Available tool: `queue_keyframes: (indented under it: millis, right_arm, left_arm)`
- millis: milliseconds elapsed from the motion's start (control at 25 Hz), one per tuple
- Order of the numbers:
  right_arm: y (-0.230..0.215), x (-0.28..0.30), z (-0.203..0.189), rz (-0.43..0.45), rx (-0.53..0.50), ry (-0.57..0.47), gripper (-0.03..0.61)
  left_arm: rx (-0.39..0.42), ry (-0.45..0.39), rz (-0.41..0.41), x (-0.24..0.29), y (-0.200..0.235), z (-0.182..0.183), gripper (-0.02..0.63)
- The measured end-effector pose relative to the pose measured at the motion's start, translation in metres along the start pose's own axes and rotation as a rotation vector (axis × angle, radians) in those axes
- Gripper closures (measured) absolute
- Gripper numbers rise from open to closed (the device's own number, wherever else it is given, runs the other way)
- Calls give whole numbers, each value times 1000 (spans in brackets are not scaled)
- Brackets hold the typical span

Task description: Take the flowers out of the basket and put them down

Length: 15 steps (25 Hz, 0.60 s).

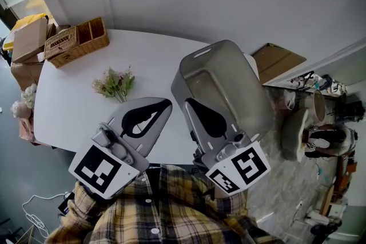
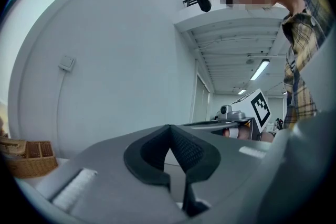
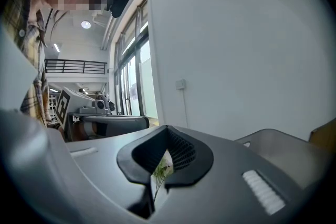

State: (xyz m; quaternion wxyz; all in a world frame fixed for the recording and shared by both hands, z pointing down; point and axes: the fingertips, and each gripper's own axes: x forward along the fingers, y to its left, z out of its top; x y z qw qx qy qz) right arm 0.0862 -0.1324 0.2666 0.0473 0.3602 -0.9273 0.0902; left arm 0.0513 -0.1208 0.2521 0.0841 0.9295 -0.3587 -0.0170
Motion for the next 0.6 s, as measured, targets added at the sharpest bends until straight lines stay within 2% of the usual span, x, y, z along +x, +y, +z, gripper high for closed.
queue_keyframes:
  millis: [600]
  right_arm:
    - [0,4,-2,-2,6,11,575]
  left_arm:
    - [-4,4,-1,4,9,-6,601]
